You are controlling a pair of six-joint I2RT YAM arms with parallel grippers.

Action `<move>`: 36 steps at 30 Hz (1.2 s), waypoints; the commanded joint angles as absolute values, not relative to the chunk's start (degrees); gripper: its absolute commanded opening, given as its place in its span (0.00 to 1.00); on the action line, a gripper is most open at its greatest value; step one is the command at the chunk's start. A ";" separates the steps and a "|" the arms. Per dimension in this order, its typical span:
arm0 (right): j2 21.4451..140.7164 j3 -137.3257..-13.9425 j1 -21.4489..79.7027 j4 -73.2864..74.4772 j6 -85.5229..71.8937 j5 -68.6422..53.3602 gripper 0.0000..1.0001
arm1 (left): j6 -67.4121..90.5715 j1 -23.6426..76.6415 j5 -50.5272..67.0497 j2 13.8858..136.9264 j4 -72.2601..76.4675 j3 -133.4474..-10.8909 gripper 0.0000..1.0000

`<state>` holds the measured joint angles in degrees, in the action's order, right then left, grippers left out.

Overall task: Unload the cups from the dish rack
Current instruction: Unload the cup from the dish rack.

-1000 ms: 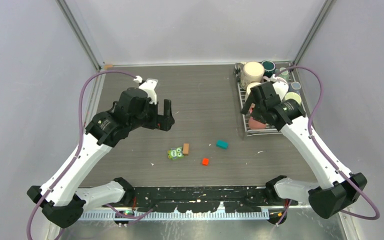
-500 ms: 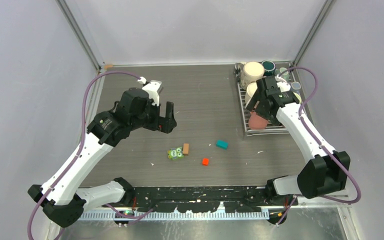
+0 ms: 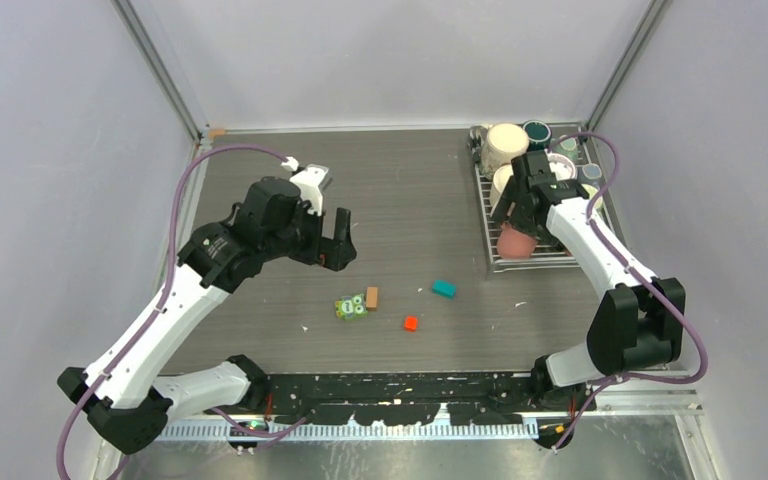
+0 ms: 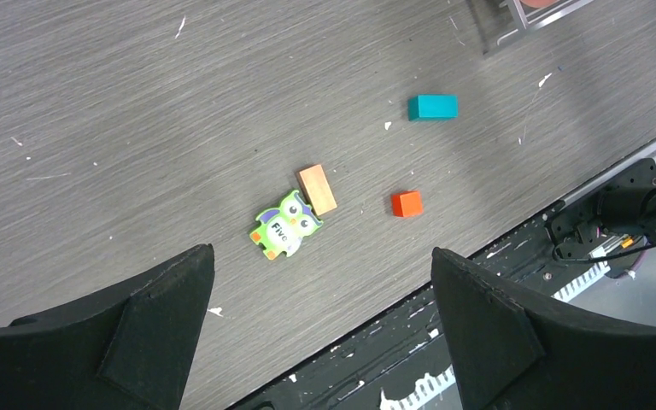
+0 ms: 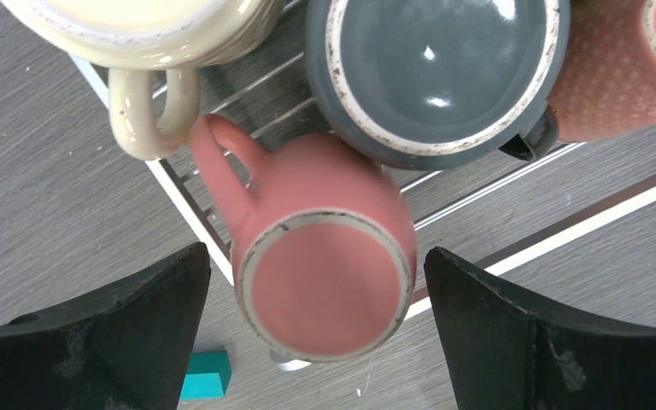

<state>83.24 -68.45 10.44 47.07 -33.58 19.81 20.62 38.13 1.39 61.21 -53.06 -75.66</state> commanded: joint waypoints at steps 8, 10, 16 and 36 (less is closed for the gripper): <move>83.77 -64.99 9.14 39.86 -30.57 18.36 1.00 | 22.14 37.88 4.53 62.09 -51.09 -74.32 1.00; 83.63 -64.47 9.11 39.69 -30.76 17.71 0.98 | 22.74 37.96 5.17 62.29 -50.30 -73.73 1.00; 83.43 -63.66 9.12 40.25 -31.42 18.06 0.84 | 24.52 37.90 6.05 63.01 -48.48 -72.30 1.00; 74.40 -74.42 10.25 54.26 -33.47 21.80 0.26 | 36.06 37.92 9.44 65.39 -32.05 -65.91 1.00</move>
